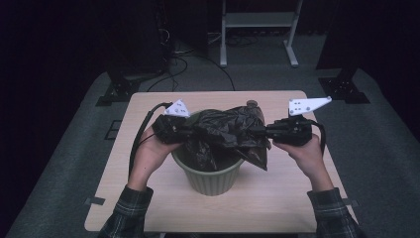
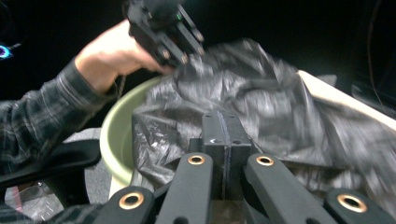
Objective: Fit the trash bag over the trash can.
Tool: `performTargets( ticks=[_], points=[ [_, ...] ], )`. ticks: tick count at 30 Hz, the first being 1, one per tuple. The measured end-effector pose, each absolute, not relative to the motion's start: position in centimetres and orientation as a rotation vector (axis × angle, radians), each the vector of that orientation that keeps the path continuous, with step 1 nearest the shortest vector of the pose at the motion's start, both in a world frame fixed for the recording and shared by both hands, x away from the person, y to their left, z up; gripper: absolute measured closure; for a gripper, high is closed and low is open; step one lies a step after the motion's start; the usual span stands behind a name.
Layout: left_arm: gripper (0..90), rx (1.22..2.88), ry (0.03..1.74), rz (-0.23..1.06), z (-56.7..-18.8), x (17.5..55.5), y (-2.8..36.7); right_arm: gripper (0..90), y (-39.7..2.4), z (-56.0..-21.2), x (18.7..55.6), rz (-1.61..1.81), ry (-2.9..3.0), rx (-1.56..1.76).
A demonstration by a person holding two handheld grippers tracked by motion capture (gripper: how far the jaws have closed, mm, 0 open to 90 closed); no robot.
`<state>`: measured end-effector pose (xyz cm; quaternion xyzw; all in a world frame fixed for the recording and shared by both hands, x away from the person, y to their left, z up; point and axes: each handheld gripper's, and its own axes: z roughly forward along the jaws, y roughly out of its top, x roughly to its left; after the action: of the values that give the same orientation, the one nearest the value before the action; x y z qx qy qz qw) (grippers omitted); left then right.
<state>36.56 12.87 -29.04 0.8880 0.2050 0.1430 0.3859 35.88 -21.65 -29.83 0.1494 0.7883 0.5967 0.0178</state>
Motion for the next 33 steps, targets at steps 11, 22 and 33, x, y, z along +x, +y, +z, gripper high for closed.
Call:
performTargets(
  ticks=[11, 22, 33],
  points=[
    [44.0, 2.266, 0.443, 0.408, -29.8, 36.5, 11.8, 90.0, -15.9, -27.8, 37.9, 1.845, 2.456, 0.378],
    [14.7, 2.085, 0.410, 0.452, -26.5, 35.3, 15.5, 90.0, -16.5, -28.9, 38.5, 1.828, 2.467, 0.433],
    [62.1, 2.160, 0.332, 0.351, -27.1, 38.2, 11.2, 90.0, -16.7, -28.6, 37.7, 1.847, 2.461, 0.388]
  ],
)
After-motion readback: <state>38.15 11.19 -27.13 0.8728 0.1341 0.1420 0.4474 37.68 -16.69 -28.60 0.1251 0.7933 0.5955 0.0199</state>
